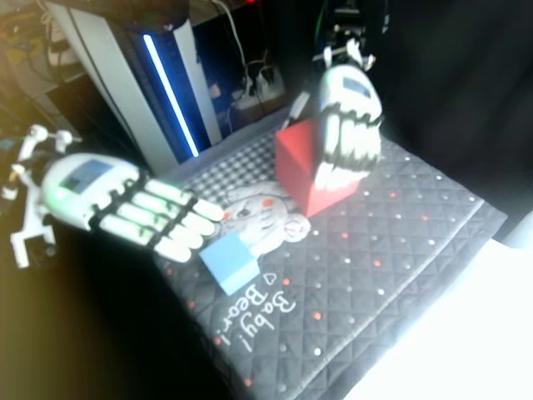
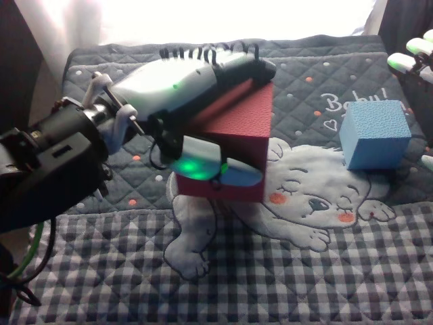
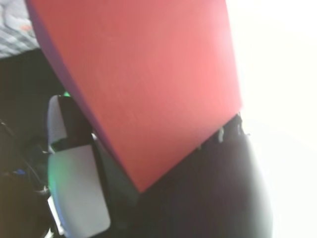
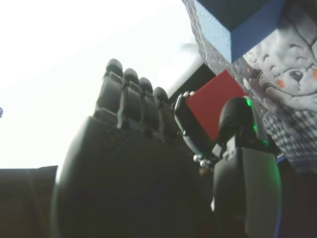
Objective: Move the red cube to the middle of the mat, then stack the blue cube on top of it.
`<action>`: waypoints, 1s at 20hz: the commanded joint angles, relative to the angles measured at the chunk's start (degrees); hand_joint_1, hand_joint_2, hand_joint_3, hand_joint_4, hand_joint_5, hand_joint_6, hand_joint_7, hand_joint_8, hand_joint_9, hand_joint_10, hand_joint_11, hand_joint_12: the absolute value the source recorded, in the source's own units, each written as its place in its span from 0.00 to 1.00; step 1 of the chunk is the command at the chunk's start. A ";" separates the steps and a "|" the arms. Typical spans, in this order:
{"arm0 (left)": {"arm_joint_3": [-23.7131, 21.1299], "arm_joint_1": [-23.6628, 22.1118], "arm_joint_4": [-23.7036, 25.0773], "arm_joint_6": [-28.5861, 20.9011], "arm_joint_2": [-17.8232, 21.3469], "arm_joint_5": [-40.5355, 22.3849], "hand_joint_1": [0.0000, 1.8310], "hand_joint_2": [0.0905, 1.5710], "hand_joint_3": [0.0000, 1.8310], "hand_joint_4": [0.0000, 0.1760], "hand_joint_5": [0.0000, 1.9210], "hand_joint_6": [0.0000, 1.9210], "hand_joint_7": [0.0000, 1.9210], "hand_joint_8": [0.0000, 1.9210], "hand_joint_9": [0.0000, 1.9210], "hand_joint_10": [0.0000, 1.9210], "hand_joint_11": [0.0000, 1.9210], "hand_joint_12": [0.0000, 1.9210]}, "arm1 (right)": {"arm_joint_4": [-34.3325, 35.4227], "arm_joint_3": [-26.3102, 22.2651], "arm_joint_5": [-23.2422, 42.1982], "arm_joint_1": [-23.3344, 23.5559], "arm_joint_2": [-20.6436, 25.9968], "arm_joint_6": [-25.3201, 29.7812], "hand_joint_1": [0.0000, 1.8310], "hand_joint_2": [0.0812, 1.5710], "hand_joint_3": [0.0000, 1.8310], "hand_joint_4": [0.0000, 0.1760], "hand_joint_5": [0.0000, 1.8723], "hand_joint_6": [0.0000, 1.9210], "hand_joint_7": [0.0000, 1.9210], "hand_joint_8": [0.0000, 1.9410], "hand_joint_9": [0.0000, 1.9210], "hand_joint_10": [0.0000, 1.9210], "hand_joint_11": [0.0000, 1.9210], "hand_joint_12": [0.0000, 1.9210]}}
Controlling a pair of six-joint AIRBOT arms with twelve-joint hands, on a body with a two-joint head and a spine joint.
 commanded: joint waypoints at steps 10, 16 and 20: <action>-2.81 2.05 -0.34 -0.69 3.54 -14.75 0.22 0.49 0.00 1.00 0.00 0.00 0.00 0.00 0.00 0.00 0.00 0.00 | -1.25 1.66 7.19 0.27 0.82 6.25 0.44 0.77 0.00 0.30 0.00 0.00 0.00 0.00 0.00 0.00 0.00 0.00; -7.71 9.74 -3.38 -1.85 11.98 -28.95 0.26 0.55 0.01 0.91 0.00 0.00 0.00 0.00 0.00 0.00 0.00 0.00 | -2.20 5.63 3.05 3.00 -1.47 13.64 0.48 0.73 0.00 0.00 0.00 0.00 0.00 0.00 0.06 0.04 0.00 0.30; -10.80 16.45 -8.76 -0.93 16.24 -37.51 0.29 0.56 0.01 0.82 0.00 0.00 0.00 0.00 0.00 0.00 0.00 0.00 | -3.99 11.34 -4.09 6.71 -6.77 21.48 0.51 0.69 0.00 0.00 0.00 0.00 0.00 0.00 0.06 0.04 0.00 0.43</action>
